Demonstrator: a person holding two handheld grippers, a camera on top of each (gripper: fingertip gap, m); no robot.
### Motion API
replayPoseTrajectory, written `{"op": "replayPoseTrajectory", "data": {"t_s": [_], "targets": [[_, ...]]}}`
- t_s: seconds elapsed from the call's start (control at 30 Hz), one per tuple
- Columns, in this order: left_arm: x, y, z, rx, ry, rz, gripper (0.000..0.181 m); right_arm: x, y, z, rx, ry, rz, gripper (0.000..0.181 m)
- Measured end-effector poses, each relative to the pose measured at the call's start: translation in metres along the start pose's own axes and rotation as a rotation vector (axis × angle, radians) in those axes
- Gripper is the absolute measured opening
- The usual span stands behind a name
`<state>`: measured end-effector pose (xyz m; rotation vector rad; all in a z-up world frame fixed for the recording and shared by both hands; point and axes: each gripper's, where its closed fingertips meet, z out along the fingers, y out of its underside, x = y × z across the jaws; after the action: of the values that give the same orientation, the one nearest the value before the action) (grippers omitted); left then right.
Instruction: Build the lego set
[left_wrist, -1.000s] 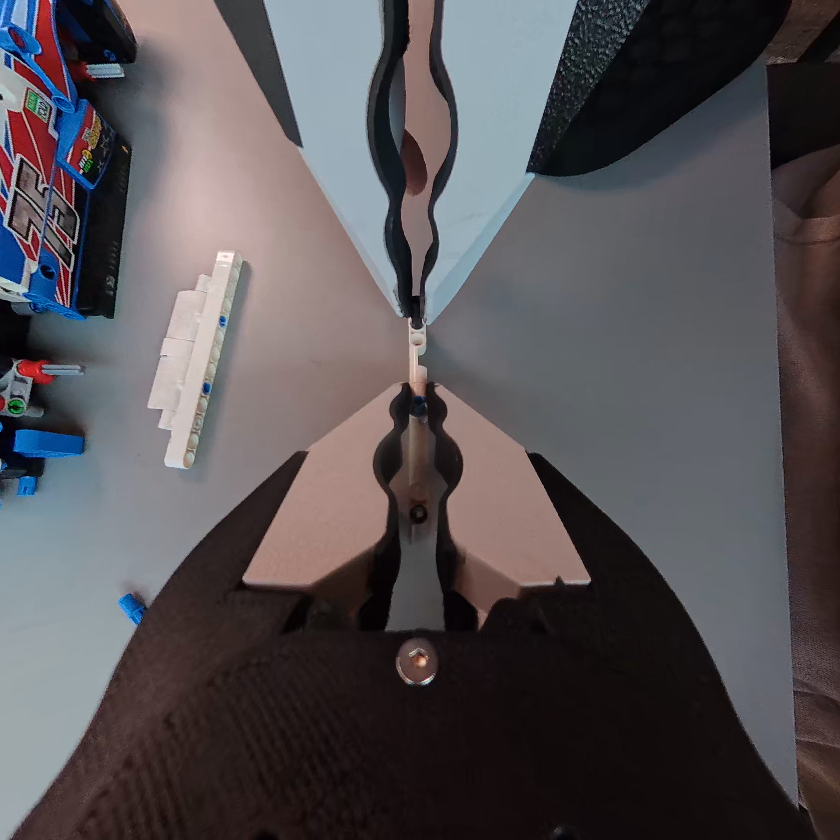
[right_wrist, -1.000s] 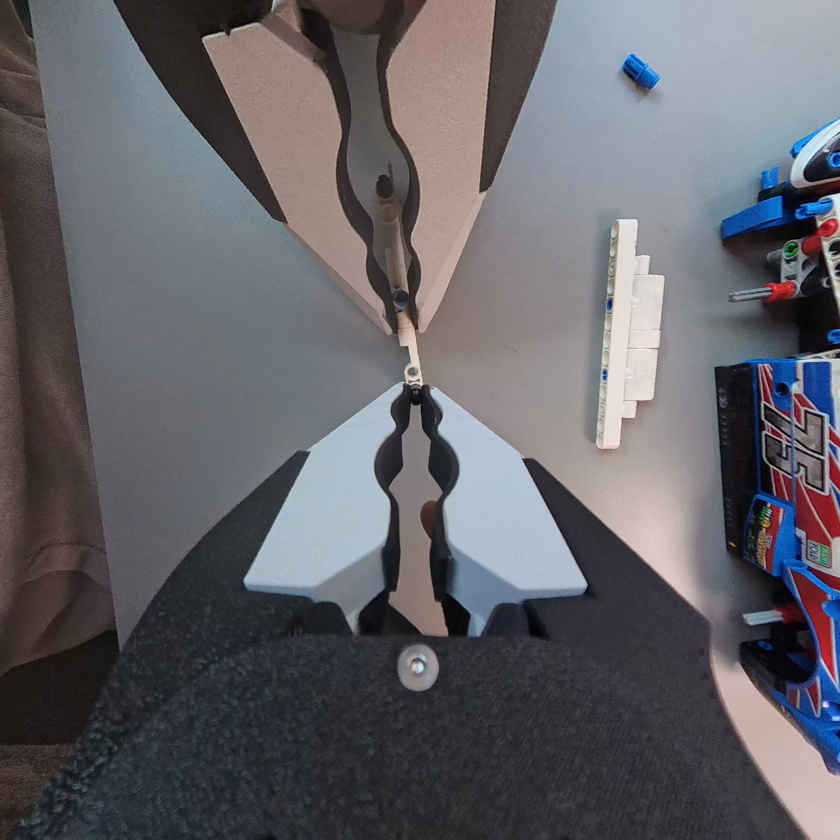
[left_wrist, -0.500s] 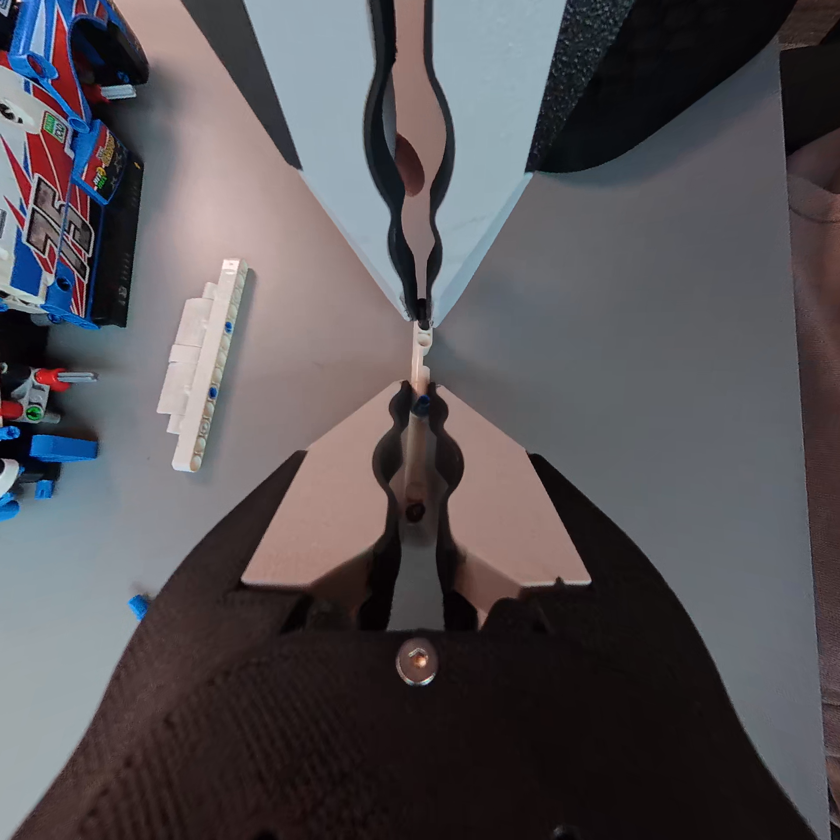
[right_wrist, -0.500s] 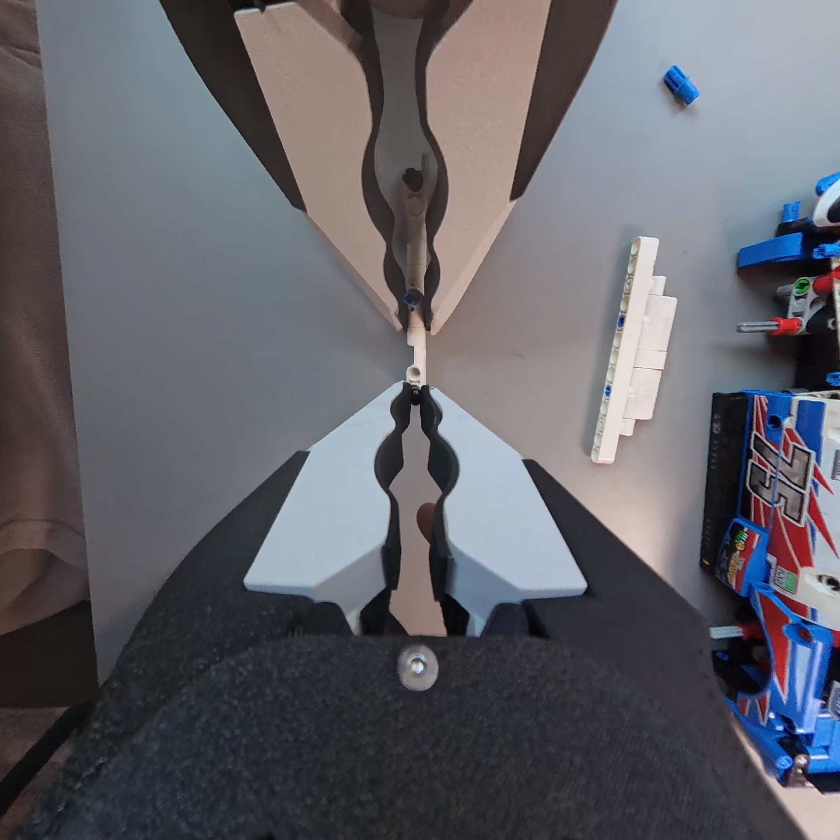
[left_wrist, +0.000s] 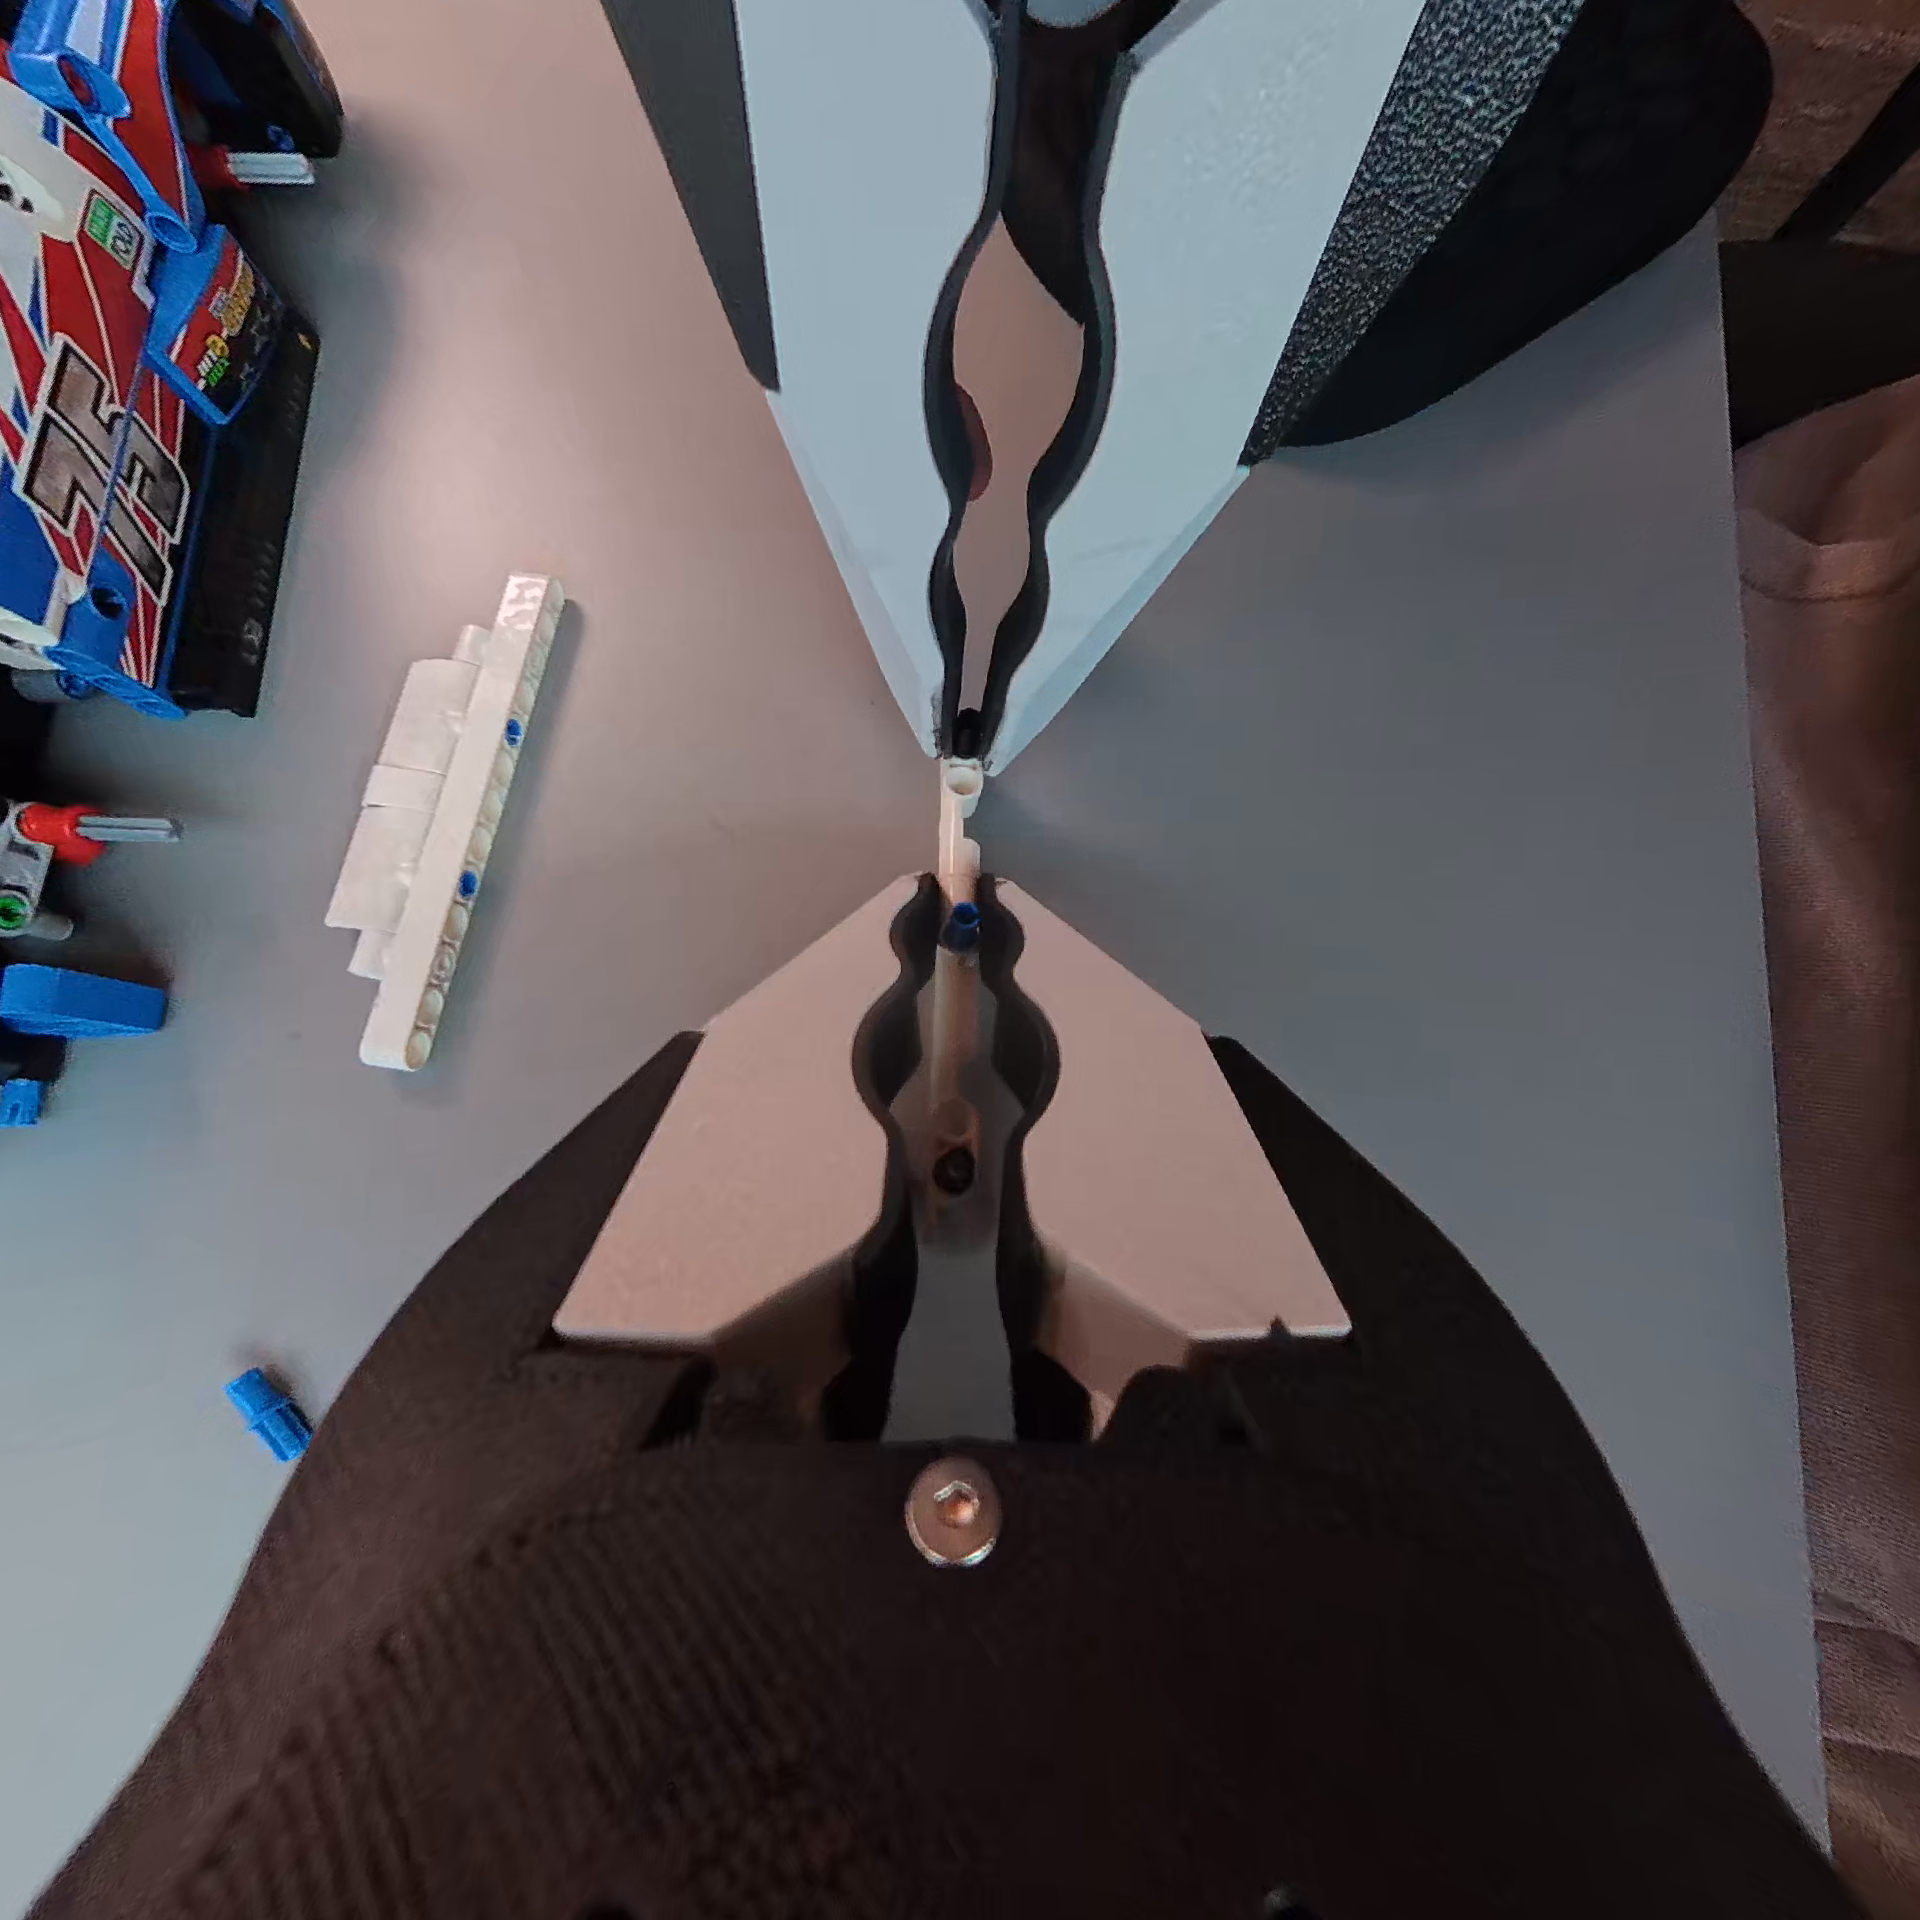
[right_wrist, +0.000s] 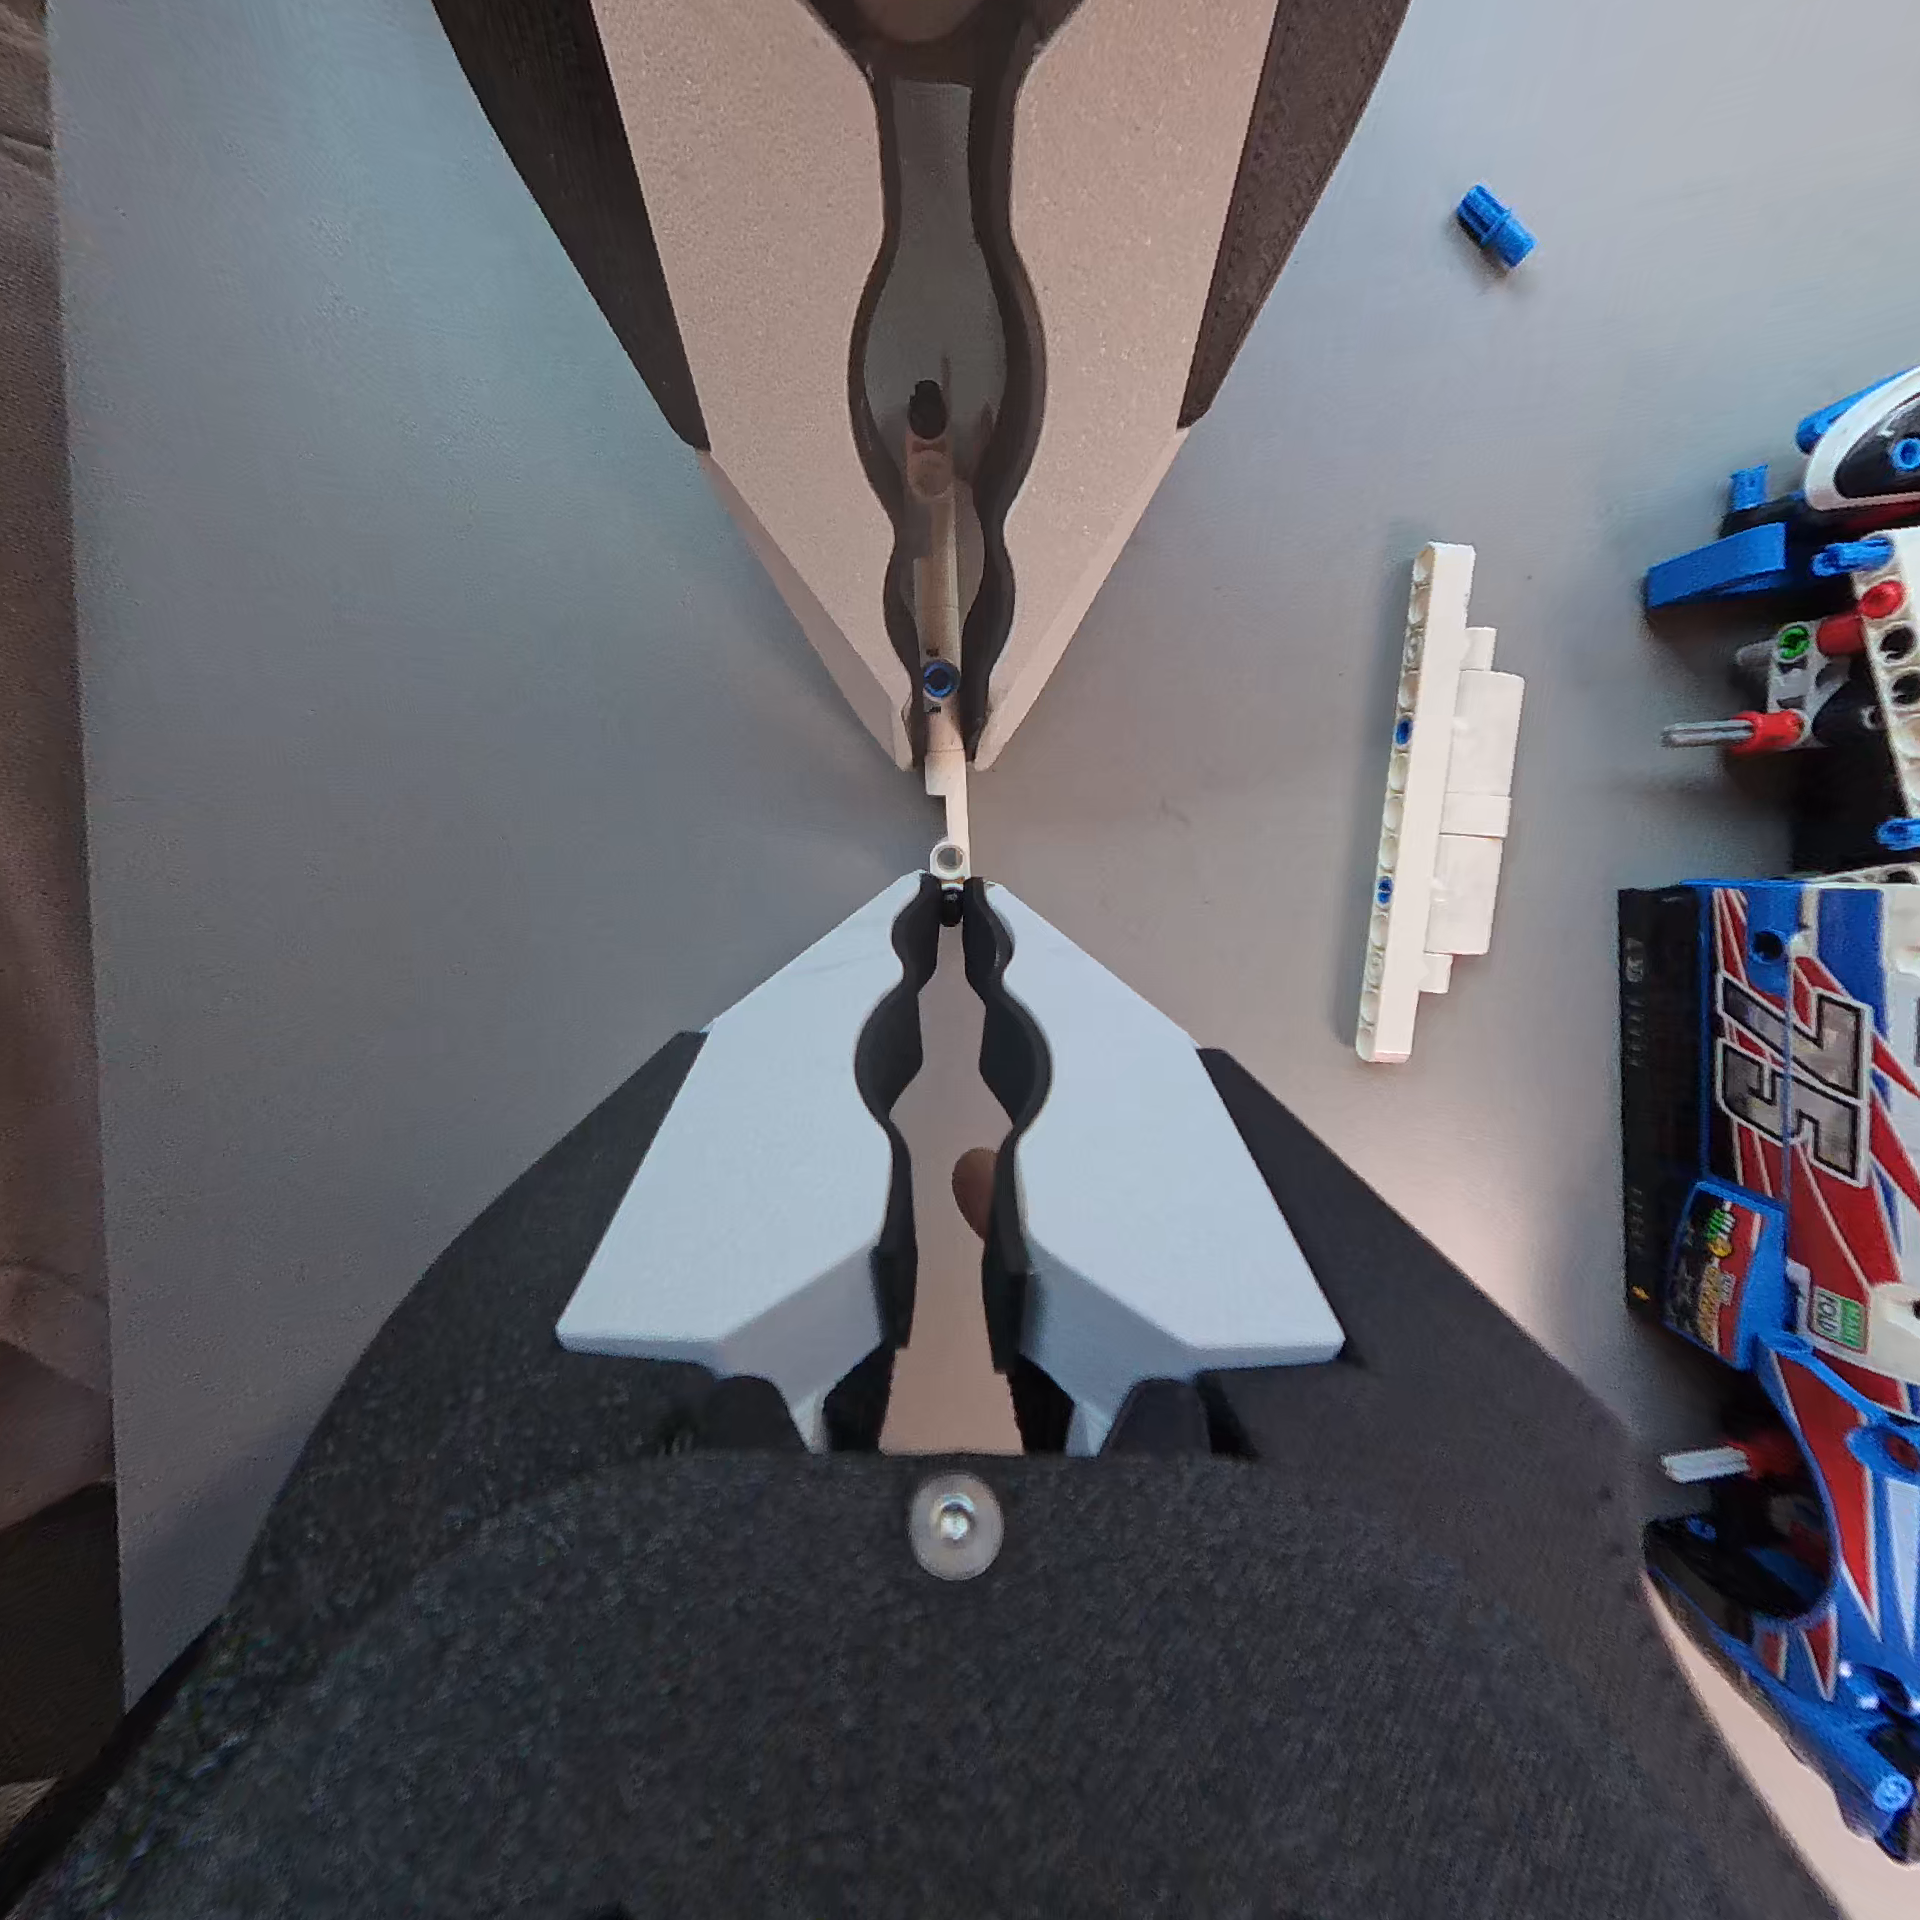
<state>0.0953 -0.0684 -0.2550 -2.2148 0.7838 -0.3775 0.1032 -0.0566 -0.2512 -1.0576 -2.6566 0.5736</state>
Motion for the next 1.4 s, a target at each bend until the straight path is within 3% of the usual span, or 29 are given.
{"op": "replayPoseTrajectory", "data": {"t_s": [0.03, 0.2, 0.3, 0.53, 0.8, 1.13, 1.4], "targets": [[0.0, 0.0, 0.0, 0.0, 0.0, 0.002, 0.005, 0.0, 0.0, 0.0, 0.003, 0.0, 0.007, 0.002], [-0.001, 0.0, 0.0, -0.003, -0.002, -0.005, 0.005, -0.001, -0.001, -0.004, 0.078, 0.054, -0.007, 0.02], [-0.001, 0.0, 0.0, -0.002, 0.004, -0.013, 0.005, -0.002, -0.006, -0.011, 0.134, 0.138, -0.073, 0.014], [-0.001, 0.0, -0.001, -0.002, 0.02, -0.049, 0.005, 0.006, -0.001, -0.007, 0.078, 0.374, -0.231, 0.006], [-0.002, 0.001, 0.0, -0.011, -0.006, -0.029, 0.006, 0.002, 0.0, -0.005, 0.019, 0.453, -0.336, 0.002], [-0.002, 0.001, -0.001, -0.005, -0.014, 0.028, 0.005, 0.007, -0.001, -0.006, 0.105, 0.38, -0.167, 0.003], [-0.017, -0.019, -0.017, 0.144, -0.073, 0.098, 0.005, 0.02, -0.015, -0.015, 0.337, 0.308, -0.071, 0.027]]}}
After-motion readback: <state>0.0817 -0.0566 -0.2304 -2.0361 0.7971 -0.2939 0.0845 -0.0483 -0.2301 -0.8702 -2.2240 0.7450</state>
